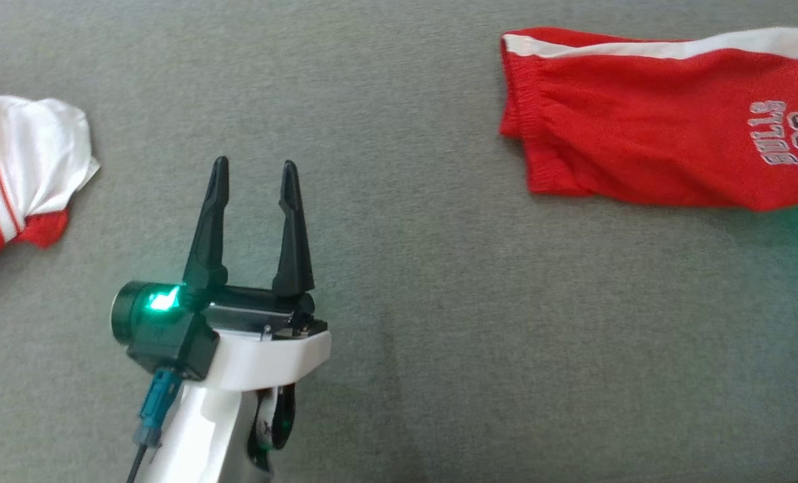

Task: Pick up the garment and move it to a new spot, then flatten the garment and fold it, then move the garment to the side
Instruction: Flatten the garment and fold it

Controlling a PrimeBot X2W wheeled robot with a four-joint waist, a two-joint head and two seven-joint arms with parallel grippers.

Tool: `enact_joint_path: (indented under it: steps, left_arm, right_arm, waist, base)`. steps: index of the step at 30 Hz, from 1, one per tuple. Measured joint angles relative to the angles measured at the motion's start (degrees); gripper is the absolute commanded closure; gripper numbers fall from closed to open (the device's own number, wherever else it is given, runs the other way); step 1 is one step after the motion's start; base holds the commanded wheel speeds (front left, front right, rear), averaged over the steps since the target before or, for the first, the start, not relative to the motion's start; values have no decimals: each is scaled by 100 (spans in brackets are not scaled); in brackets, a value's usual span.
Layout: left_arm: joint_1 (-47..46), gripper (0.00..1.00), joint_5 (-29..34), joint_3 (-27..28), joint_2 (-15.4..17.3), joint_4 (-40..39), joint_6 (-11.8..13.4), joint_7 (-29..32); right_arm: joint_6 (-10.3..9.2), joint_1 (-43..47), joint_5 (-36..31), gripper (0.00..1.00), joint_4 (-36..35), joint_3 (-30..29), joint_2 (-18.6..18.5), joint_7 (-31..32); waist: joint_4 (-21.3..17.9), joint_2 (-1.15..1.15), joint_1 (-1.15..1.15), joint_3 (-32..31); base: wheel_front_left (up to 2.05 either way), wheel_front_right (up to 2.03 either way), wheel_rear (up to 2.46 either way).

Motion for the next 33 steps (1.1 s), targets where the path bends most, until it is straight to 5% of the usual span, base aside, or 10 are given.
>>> enact_joint_path:
  steps: [11, 18, 19, 20, 25, 33]
  left_arm:
    - [88, 0, 0, 69, 0, 142, -102, 0]
    - [234, 0, -51, 33, 1, 155, -100, 0]
    - [234, 0, -79, 11, 1, 155, -98, 0]
    - [232, 0, -93, -11, 1, 155, -98, 0]
    - [240, 0, -180, -67, 2, 162, -43, 0]
    - [771, 0, -201, 261, 7, 147, 14, 0]
  right_arm:
    - [0, -530, -356, 100, -1980, 544, 154, -171]
    - [0, -468, -791, 97, -2719, 971, 1054, 254]
    - [0, -402, -786, 58, -2793, 1002, 1240, 300]
    - [0, -297, -759, 0, -2853, 994, 1418, 288]
    - [0, 277, -1029, 0, -2761, 337, 1644, -491]
    - [0, 1787, -2314, 0, -3103, -2180, 1607, -737]
  waist:
    - [-274, 0, 0, -348]
    - [-177, 0, 0, -445]
    - [-150, 0, 0, -440]
    - [-122, 0, 0, -436]
    - [-34, 0, 0, -552]
    - [-115, 0, 0, -1029]
  base:
    - [0, 0, 0]
    - [0, 0, 0]
    - [0, 0, 0]
    - [0, 0, 0]
    - [0, 0, 0]
    - [0, 0, 0]
